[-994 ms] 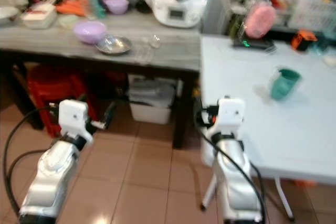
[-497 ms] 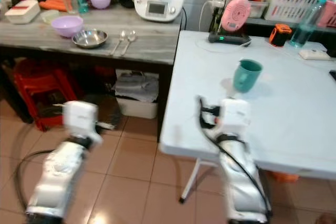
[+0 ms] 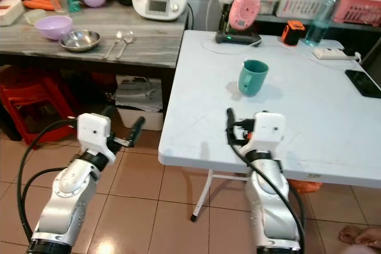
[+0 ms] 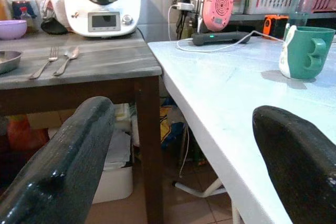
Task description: Setting the table
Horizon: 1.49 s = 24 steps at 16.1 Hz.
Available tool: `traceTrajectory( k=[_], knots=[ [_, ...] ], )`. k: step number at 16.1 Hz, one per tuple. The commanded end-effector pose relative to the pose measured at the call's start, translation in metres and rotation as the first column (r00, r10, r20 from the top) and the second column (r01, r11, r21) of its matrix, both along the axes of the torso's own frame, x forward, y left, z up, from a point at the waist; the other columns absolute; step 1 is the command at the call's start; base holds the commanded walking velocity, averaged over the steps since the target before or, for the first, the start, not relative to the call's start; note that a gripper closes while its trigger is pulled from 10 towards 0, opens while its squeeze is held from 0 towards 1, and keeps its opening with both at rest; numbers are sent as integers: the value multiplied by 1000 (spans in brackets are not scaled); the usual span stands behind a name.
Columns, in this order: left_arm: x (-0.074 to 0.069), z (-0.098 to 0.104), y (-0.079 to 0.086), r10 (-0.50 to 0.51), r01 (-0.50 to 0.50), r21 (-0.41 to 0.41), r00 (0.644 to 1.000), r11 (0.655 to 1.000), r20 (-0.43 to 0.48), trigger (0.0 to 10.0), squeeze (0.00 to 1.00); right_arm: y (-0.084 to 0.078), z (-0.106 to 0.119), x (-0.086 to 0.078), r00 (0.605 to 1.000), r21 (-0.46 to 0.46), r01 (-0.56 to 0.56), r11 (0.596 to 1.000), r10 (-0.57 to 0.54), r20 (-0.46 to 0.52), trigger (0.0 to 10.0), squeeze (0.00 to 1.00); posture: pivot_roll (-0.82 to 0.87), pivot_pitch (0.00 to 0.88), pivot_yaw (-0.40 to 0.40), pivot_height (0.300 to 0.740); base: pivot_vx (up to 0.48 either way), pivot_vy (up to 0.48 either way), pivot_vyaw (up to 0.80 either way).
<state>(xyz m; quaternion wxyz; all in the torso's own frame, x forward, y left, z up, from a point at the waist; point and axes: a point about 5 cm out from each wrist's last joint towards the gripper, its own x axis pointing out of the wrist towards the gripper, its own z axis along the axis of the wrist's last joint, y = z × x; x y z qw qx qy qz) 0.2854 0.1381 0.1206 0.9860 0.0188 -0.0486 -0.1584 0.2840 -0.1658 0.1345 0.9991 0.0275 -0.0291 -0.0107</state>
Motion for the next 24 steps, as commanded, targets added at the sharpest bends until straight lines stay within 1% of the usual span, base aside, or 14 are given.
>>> traceTrajectory(
  k=[1,3,10,16,21,22,23,24],
  knots=[
    [0,3,3,-9,9,-1,1000,1000,10,10000,0,3,5,2,1000,2,-5,1000,5,15,10000,0,-32,0,-43,740,277,0,0],
    [-1,3,3,-19,19,-5,1000,1000,10,10000,0,4,4,2,1000,3,-6,1000,6,14,10000,0,-28,0,-43,740,311,0,0],
    [-3,3,0,-47,47,-12,999,999,9,10000,0,4,4,2,1000,1,-6,1000,6,15,10000,0,-25,0,-42,740,382,0,-487],
    [-4,2,-3,-61,61,-18,998,998,0,10000,0,2,3,1,1000,-4,7,1000,-7,13,10000,0,-28,0,-41,740,381,0,0],
    [-8,-2,-4,-81,80,-23,997,997,-22,10000,0,2,2,1,1000,-3,11,1000,-11,7,10000,0,-28,0,-41,740,50,0,0],
    [-10,-3,-6,-107,106,-27,994,994,-21,10000,0,3,1,1,1000,-2,7,1000,-7,2,10000,0,-28,0,-41,740,0,0,0],
    [-16,-6,-8,-177,176,-29,984,984,-26,10000,0,5,-1,3,1000,-5,-1,1000,1,-13,10000,0,-28,0,-39,740,0,0,0],
    [-20,-7,-9,-216,214,-43,976,976,-32,10000,0,6,-2,3,1000,-5,-1,1000,1,-19,10000,0,-28,0,-39,740,0,0,0]
  ],
)
